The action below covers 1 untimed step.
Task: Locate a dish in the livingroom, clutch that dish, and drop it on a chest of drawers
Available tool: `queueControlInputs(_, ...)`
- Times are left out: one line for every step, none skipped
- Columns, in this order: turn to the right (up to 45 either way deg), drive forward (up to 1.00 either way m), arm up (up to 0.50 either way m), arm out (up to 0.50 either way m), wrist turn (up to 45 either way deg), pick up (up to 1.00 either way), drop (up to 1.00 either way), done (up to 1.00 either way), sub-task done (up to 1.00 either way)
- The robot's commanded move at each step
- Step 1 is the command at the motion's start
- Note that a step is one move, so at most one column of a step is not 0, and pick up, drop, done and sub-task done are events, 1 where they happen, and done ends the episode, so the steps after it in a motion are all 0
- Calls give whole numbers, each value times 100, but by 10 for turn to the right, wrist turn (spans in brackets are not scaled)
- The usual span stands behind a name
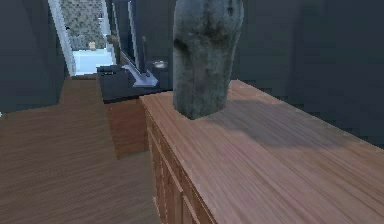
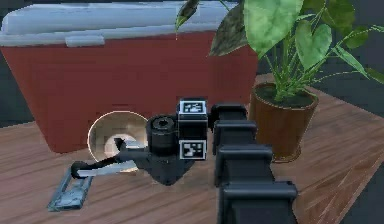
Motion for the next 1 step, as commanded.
queueControlInputs(0,0,0,0,0,0,0,100,0)
